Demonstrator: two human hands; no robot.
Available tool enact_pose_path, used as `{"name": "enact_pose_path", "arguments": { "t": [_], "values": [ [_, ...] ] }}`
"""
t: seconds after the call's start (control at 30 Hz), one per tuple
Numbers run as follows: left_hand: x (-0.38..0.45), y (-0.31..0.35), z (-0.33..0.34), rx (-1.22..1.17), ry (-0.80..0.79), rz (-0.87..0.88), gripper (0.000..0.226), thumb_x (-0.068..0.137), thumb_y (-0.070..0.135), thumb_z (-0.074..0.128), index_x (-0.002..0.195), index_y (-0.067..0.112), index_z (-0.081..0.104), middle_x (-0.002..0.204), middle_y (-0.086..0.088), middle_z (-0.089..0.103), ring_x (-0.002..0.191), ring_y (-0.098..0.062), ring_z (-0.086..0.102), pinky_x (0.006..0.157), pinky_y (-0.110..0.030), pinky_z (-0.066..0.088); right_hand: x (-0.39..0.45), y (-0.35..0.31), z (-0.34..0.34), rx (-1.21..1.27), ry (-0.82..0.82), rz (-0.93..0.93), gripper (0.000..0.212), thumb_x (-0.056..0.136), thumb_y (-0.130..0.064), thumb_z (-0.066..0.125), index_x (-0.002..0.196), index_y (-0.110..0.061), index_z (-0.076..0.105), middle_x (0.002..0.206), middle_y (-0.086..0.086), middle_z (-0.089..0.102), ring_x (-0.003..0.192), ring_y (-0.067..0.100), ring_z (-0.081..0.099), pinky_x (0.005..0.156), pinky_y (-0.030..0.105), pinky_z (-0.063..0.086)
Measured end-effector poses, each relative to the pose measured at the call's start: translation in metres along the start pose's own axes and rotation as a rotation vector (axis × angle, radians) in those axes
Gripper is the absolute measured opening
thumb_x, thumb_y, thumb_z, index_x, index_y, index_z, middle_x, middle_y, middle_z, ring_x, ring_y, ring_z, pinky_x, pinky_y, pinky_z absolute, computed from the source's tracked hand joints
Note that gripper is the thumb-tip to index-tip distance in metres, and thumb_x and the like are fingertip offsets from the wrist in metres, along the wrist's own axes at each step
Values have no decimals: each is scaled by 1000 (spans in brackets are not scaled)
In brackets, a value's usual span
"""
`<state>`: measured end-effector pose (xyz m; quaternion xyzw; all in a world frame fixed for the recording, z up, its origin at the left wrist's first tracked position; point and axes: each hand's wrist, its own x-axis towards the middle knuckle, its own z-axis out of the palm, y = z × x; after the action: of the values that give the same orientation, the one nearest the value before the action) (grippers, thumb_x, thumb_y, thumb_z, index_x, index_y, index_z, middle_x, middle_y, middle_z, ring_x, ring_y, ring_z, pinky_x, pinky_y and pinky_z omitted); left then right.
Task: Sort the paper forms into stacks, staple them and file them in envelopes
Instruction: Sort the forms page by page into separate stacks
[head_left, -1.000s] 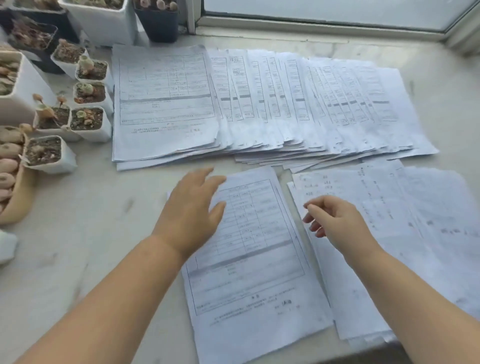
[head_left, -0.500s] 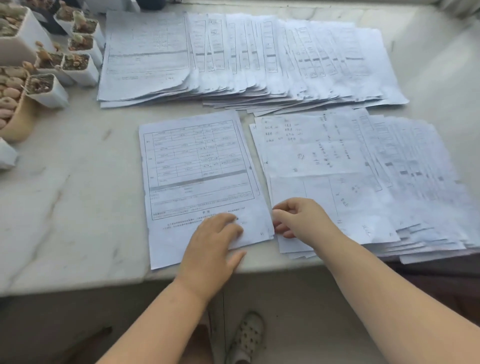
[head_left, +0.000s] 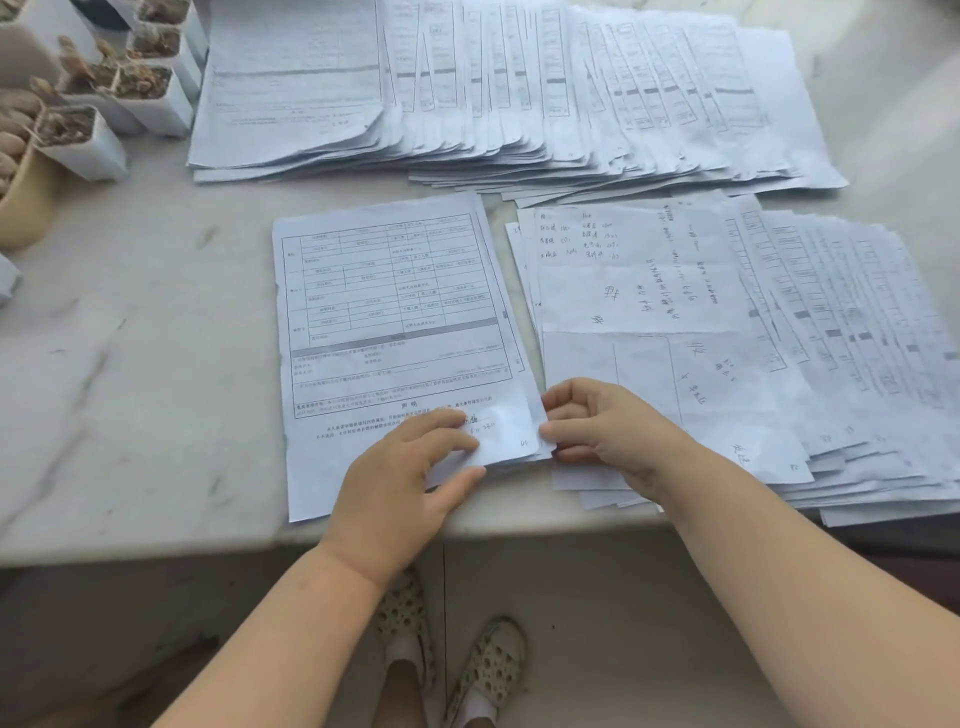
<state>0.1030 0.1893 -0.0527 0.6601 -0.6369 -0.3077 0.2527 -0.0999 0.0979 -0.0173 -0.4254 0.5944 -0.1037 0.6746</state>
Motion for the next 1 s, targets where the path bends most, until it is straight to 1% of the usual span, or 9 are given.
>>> {"name": "enact_pose_path", "arguments": {
  "t": [0.1, 0.2, 0.3, 0.43, 0.6, 0.67, 0.77, 0.9, 1.0],
  "values": [
    [-2, -2, 0, -61, -3, 6, 23, 81, 41, 62, 98, 32, 74, 121, 25, 59, 114, 9, 50, 91, 3, 30, 1, 1, -1, 34, -19, 5, 24, 85, 4, 66, 98, -15, 59, 72, -5, 66, 66, 5, 64, 64, 21, 52],
    [-2, -4, 2, -149, 38, -2, 27, 82, 43, 57, 95, 28, 74, 113, 27, 61, 110, 12, 53, 92, -3, 35, 0, 1, -2, 37, -10, 1, 26, 83, 7, 66, 96, -14, 56, 71, -2, 62, 64, 7, 62, 61, 19, 52],
    [2, -3, 6, -233, 189, -49, 28, 81, 38, 50, 82, 18, 71, 90, 20, 65, 89, 2, 59, 78, -10, 43, 0, 1, 0, 39, 17, -15, 26, 83, 8, 65, 94, -13, 55, 71, 2, 59, 61, 8, 60, 59, 18, 52],
    [2, 0, 14, -238, 280, -112, 12, 77, 31, 62, 69, 23, 58, 71, 8, 58, 72, -8, 53, 66, -15, 40, -2, 3, 5, 37, 65, -50, 24, 84, 8, 65, 94, -12, 55, 68, 2, 62, 57, 7, 60, 56, 18, 52],
    [2, 2, 15, -268, 306, -138, 19, 74, 44, 57, 64, 31, 48, 78, 6, 56, 68, -7, 50, 61, -14, 37, -4, 5, 9, -39, 108, -122, 21, 85, 7, 62, 83, -13, 55, 68, 7, 59, 56, 16, 52, 55, 22, 47],
    [2, 2, 15, -262, 306, -135, 21, 75, 45, 56, 64, 29, 48, 79, 7, 56, 67, -4, 50, 60, -12, 36, -4, 4, 11, -151, 141, -128, 19, 85, 3, 62, 79, -14, 62, 66, 2, 59, 53, 14, 50, 50, 17, 42],
    [1, -1, 13, -307, 285, -112, 26, 80, 46, 56, 65, 26, 51, 72, 7, 55, 65, -6, 48, 60, -13, 35, -3, -1, 13, -339, 167, -67, 23, 87, -5, 57, 78, -21, 72, 49, -14, 54, 43, 3, 43, 44, 11, 32],
    [1, -5, 11, -283, 271, -53, 35, 90, 41, 47, 65, 17, 52, 62, 5, 46, 62, -7, 43, 58, -14, 33, -1, -17, 13, -100, 89, 140, 26, 99, -24, 50, 82, -11, 64, 53, 3, 52, 39, 13, 30, 46, 23, 25],
    [2, -6, 11, -262, 270, -43, 33, 90, 39, 47, 64, 20, 50, 61, 8, 45, 62, -7, 43, 57, -14, 32, 4, -20, 12, -134, 77, 178, 29, 97, -33, 56, 83, -8, 62, 55, 4, 51, 40, 13, 30, 46, 22, 25]
  ]
}}
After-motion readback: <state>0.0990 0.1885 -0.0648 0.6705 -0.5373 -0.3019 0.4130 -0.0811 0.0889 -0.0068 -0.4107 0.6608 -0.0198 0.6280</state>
